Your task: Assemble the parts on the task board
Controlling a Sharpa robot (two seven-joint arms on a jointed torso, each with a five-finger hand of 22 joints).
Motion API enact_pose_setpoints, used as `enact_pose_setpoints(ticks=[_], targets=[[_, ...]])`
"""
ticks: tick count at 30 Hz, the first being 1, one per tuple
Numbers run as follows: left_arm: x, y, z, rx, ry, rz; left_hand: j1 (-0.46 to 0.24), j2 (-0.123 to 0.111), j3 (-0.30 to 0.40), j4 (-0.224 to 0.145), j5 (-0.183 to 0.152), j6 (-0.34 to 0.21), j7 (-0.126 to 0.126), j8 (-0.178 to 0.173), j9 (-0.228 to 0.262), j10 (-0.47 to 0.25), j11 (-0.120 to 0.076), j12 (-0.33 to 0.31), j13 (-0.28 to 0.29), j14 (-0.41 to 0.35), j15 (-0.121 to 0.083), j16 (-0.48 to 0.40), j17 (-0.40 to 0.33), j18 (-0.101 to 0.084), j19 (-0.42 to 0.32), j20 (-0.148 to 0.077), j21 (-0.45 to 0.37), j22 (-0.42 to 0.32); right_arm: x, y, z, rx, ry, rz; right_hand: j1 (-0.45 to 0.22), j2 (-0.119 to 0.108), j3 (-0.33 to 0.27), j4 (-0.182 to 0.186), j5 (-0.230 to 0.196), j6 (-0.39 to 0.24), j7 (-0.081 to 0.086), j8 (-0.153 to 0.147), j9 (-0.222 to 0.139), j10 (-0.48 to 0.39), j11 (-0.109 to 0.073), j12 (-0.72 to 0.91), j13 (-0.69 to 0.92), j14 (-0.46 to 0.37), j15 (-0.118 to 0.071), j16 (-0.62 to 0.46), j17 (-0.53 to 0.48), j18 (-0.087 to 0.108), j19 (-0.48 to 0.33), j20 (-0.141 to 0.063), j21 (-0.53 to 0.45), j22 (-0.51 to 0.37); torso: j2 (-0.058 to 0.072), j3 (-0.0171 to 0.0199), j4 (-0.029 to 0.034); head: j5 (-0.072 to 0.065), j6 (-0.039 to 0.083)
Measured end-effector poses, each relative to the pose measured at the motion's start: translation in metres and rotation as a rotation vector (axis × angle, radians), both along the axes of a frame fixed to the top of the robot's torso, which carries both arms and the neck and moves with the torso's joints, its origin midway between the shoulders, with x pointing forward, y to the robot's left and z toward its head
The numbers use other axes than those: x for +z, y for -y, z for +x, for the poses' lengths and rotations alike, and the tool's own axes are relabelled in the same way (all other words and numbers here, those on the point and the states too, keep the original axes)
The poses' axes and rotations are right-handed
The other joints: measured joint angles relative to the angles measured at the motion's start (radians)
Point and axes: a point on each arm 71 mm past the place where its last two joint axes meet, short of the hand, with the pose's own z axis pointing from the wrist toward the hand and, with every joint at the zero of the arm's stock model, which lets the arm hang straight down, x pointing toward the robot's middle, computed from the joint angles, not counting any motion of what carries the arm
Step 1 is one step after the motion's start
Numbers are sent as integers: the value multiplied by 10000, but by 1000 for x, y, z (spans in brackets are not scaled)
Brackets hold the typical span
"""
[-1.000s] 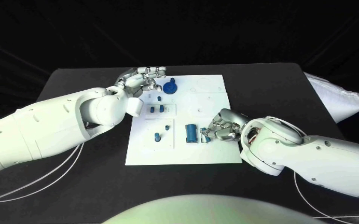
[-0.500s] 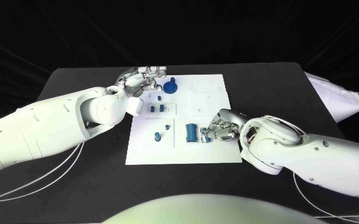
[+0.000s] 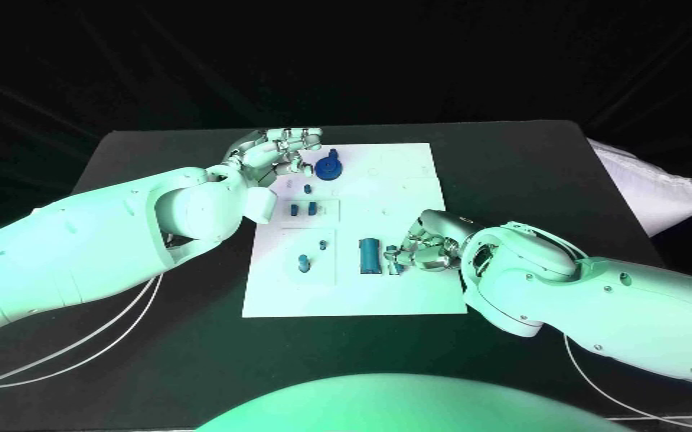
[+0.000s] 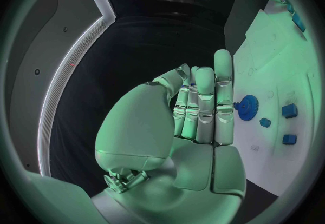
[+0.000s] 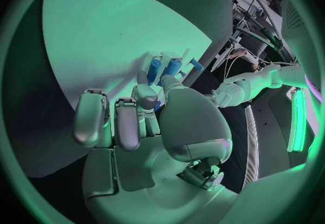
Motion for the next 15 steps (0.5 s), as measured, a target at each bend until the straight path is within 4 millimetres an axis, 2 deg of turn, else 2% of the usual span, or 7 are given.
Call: enact_pose_setpoints(ticks=[6,15], targets=[[0,0,0,-11,-9,-1,0,0,0,0,0,0,0,0,0,0,0,0,0,0,0,0,0,0,0,0,0,0,1,0,-1,48,51,-28,-288,25,-390,4,-313,0,0,-1,44,50,18,41,72,0,0,0,0,0,0,0,0,7,0,4,-2,6,-7],[0,0,0,-19,-19,0,0,0,0,0,0,0,0,0,-10,-36,-36,46,23,-34,34,0,-37,1,0,0,0,0,4,4,-5,88,105,-74,-394,131,-496,-46,-365,37,-37,36,80,106,-38,169,203,-22,-22,0,38,-1,0,0,38,52,-4,13,-9,6,-7]])
